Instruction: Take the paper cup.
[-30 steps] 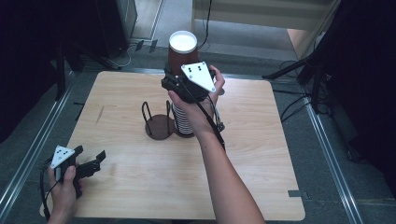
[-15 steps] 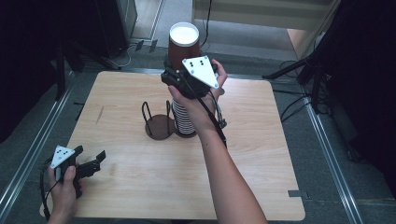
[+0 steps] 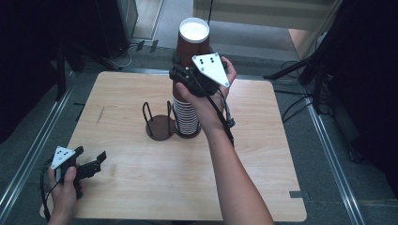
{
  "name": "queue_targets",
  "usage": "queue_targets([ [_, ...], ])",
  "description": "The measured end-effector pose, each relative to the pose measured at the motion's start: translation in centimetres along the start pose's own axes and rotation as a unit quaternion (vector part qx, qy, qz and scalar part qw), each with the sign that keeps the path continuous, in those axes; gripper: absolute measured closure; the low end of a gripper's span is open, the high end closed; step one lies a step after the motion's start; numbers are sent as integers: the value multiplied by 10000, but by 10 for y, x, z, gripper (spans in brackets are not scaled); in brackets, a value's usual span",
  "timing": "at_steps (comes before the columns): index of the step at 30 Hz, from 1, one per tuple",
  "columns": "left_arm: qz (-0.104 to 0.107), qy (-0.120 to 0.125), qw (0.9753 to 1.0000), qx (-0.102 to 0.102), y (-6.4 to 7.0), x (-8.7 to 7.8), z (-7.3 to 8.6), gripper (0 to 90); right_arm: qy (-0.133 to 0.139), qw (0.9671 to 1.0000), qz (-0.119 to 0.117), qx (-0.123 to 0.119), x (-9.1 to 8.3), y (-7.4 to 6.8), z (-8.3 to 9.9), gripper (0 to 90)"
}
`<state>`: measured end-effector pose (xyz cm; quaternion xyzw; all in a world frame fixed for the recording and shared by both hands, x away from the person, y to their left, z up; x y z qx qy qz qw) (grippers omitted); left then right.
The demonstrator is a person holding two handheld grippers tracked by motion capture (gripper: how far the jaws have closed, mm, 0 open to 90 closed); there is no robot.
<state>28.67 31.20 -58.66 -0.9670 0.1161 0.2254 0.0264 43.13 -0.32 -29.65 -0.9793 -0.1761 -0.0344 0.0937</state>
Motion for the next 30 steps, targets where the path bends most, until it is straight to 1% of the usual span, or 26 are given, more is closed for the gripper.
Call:
queue_targets([
  [3, -2, -1, 10000, 4, 0, 0, 0, 86, 34, 10000, 47, -28, -2, 7, -3, 132],
  [6, -4, -1, 10000, 4, 0, 0, 0, 86, 45, 9999, 100, 5, -4, 13, -4, 132],
  [7, -4, -1, 10000, 4, 0, 0, 0, 86, 45, 9999, 100, 5, -4, 13, -4, 132],
  [8, -3, -3, 10000, 6, 0, 0, 0, 86, 61, 9999, 113, -37, -4, 16, -5, 132],
  [9, -4, -2, 10000, 8, 0, 0, 0, 86, 39, 9999, 148, -20, -5, 20, -6, 132],
  [13, -6, -1, 10000, 5, 0, 0, 0, 86, 53, 9998, 183, -10, -6, 25, -8, 132],
  [15, -8, -5, 10000, 6, 0, 0, 0, 86, 77, 9997, 217, -42, -8, 30, -10, 131],
  [17, -8, -4, 10000, 12, 0, 0, 0, 86, 102, 9996, 249, -19, -9, 35, -12, 131],
  [18, -8, -4, 10000, 12, 0, 0, 0, 86, 102, 9996, 249, -19, -9, 35, -12, 131],
  [19, -10, -6, 10000, 12, 0, 0, 0, 86, 127, 9995, 302, -19, -11, 39, -13, 131],
  [21, -9, -5, 10000, 8, 0, 0, 0, 86, 114, 9993, 347, 17, -13, 43, -13, 131],
  [22, -9, -5, 10000, 8, 0, 0, 0, 86, 114, 9993, 347, 17, -13, 43, -13, 131],
  [24, -12, -5, 10000, 13, 0, 0, 0, 86, 113, 9992, 387, -8, -14, 50, -12, 130],
  [25, -12, -5, 10000, 13, 0, 0, 0, 86, 113, 9992, 387, -8, -14, 50, -12, 130],
  [26, -13, -6, 10000, 14, 0, 0, 0, 86, 114, 9990, 432, -12, -16, 53, -11, 130],
  [30, -14, -4, 10000, 13, 0, 0, 0, 86, 102, 9988, 471, 16, -21, 60, -7, 130],
])
Point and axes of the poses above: each handheld gripper's, and its own axes: x roughly forward along the jaws, z roughly out of its underside, y roughly to its right, the point moved 8 cm from there along x, roughly forward along the jaws, and after that the axes turned 10 degrees about x, right-handed, at the moved point
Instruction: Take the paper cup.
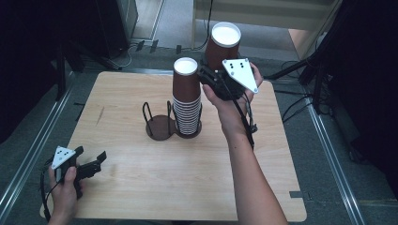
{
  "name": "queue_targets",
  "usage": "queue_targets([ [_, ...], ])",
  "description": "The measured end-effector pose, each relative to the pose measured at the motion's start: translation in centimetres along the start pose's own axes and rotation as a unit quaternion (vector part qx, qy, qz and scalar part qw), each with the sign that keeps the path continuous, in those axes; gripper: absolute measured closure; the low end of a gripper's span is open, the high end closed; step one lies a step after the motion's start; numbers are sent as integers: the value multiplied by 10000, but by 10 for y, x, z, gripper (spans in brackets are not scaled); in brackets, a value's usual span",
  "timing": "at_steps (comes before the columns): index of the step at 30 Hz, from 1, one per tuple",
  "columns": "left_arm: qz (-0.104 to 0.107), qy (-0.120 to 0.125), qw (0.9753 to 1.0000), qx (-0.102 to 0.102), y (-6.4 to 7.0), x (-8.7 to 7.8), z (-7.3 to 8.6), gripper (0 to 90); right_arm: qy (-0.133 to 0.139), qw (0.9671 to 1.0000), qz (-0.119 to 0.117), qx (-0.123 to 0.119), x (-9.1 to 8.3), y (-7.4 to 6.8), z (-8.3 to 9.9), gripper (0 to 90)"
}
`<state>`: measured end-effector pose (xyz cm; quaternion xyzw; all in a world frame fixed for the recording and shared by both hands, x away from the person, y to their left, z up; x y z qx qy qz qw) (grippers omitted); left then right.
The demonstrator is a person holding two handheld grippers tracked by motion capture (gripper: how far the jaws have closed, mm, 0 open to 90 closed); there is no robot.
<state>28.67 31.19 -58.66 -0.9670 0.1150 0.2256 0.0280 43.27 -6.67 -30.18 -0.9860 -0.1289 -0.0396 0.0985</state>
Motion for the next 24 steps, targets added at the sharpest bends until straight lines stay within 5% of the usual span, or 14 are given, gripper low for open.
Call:
queue_targets([
  [24, -6, -5, 10000, 23, 0, 0, 0, 86, -136, 9998, 118, -76, -32, 32, 33, 130],
])
Point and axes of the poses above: each handheld gripper's, and its own axes: x roughly forward along the jaws, z roughly out of its underside, y roughly to its right, the point moved 8 cm from there along x, roughly forward along the jaws, and after that the axes turned 10 degrees about x, right-handed, at the moved point
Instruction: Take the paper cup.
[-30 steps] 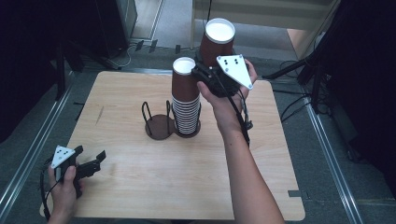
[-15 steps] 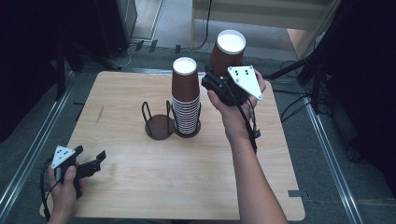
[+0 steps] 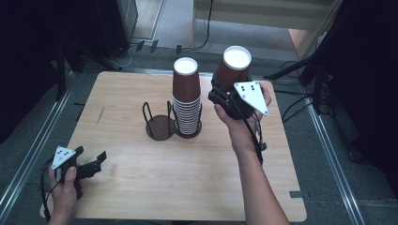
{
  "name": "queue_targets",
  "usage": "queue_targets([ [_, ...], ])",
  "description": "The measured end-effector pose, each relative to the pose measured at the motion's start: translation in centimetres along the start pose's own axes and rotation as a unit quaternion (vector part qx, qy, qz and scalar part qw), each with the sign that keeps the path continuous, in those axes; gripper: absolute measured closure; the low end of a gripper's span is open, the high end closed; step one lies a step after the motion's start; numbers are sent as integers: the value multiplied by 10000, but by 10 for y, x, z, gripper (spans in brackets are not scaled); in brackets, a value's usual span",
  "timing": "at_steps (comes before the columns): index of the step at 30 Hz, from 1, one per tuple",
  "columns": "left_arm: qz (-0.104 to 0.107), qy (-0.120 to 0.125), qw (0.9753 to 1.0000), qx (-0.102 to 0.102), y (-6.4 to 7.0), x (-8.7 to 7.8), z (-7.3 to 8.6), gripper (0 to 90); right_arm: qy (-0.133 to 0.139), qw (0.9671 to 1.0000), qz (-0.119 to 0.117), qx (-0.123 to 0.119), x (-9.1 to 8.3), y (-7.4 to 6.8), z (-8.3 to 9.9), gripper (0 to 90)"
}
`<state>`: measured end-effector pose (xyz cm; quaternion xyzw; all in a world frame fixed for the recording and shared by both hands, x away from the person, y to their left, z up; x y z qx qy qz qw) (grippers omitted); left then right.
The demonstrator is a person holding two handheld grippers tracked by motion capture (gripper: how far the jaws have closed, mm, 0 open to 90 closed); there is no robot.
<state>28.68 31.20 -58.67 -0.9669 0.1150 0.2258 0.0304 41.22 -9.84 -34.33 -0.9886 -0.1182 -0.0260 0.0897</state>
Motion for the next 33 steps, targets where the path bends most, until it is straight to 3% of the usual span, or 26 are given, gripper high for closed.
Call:
queue_targets([
  [33, -15, -9, 10000, 3, 0, 0, 0, 86, -190, 9998, 82, 62, -28, 23, 41, 130],
])
Point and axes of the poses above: each handheld gripper's, and its own axes: x roughly forward along the jaws, z roughly out of its underside, y roughly to its right, the point moved 8 cm from there along x, roughly forward along the jaws, and after that the axes turned 10 degrees about x, right-handed, at the moved point
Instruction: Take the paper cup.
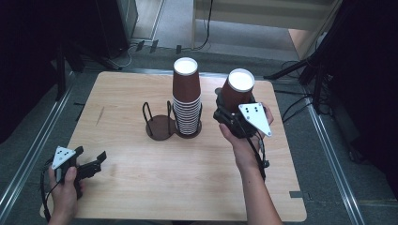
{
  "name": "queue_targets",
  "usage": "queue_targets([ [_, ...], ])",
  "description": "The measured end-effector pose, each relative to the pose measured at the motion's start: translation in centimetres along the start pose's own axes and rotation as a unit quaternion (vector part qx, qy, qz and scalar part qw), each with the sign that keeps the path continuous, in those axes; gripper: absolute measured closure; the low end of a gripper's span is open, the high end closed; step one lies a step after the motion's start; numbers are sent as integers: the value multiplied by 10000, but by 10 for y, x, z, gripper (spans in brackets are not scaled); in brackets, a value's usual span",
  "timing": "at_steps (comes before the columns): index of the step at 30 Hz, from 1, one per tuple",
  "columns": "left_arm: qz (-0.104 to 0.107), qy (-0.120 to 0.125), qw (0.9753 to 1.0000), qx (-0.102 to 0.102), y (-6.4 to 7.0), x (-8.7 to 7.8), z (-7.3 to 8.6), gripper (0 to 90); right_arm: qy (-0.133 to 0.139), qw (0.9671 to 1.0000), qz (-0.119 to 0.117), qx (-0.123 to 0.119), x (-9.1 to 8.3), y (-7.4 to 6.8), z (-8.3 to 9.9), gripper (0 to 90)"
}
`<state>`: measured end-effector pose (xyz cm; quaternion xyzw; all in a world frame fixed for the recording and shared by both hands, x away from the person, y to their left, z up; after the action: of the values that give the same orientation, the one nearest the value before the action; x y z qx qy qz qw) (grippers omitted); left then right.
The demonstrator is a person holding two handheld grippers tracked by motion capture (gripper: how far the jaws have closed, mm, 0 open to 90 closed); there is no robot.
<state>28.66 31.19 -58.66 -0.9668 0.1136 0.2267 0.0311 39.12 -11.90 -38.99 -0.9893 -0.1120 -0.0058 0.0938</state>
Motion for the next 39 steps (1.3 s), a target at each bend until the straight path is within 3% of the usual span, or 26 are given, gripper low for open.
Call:
queue_targets([
  [26, -6, -18, 10000, 21, 0, 0, 0, 86, -379, 9991, 156, 98, -19, 22, 54, 129],
  [39, -35, 111, 9999, -28, -1, -2, -1, 86, -591, 9980, 72, 216, -33, 20, 83, 129],
])
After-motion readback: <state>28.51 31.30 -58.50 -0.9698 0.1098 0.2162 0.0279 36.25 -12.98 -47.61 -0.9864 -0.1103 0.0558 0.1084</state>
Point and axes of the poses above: each handheld gripper's, and its own axes: x roughly forward along the jaws, z roughly out of its underside, y roughly to its right, the point moved 8 cm from there along x, roughly forward along the jaws, and after that the axes turned 10 degrees about x, right-handed, at the moved point
